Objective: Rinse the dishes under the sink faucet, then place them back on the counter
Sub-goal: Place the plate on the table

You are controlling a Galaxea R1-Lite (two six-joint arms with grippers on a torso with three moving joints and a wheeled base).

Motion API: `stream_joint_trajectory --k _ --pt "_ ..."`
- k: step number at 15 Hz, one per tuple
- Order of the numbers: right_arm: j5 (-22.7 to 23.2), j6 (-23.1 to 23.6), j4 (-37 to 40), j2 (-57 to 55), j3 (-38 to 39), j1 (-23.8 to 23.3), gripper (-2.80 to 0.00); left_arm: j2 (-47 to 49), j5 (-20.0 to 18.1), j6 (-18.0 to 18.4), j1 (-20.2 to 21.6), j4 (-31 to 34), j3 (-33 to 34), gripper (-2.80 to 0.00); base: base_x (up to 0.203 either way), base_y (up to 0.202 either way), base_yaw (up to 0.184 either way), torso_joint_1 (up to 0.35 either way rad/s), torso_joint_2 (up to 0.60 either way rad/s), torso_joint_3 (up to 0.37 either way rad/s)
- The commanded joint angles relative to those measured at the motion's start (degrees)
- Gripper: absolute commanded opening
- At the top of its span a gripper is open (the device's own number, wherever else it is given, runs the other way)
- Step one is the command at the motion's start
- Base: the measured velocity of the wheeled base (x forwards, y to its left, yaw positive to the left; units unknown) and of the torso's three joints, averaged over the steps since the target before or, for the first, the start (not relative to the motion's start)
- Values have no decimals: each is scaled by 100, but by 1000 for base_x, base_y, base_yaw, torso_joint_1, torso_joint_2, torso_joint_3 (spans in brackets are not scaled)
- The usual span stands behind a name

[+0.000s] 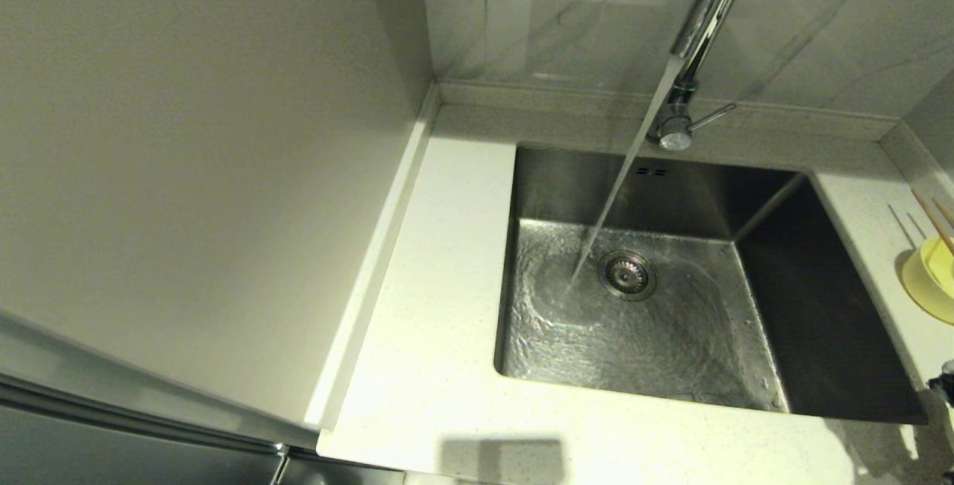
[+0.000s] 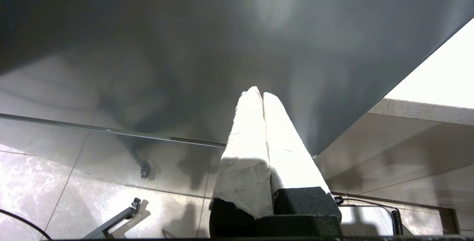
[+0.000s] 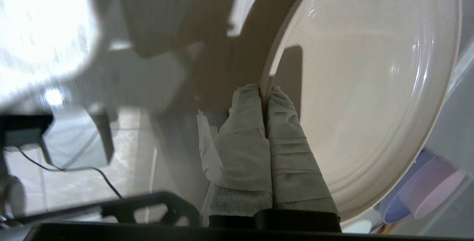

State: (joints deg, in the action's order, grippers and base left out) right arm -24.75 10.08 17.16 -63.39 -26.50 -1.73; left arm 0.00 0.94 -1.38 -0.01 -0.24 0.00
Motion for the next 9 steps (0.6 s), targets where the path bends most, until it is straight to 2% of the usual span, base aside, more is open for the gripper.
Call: stream_joint_trajectory --k 1,3,5,9 --pt "-18 170 7 785 538 9 -280 -9 3 -3 1 -2 0 -280 0 0 0 0 0 0" --pt "-30 370 5 995 680 59 -280 -9 3 -3 1 -2 0 -280 0 0 0 0 0 0" --pt "-54 689 -6 957 488 65 -280 -9 3 -3 1 -2 0 -280 0 0 0 0 0 0" --pt "-57 1576 -64 770 66 59 -280 -9 3 -3 1 -2 0 -280 0 0 0 0 0 0"
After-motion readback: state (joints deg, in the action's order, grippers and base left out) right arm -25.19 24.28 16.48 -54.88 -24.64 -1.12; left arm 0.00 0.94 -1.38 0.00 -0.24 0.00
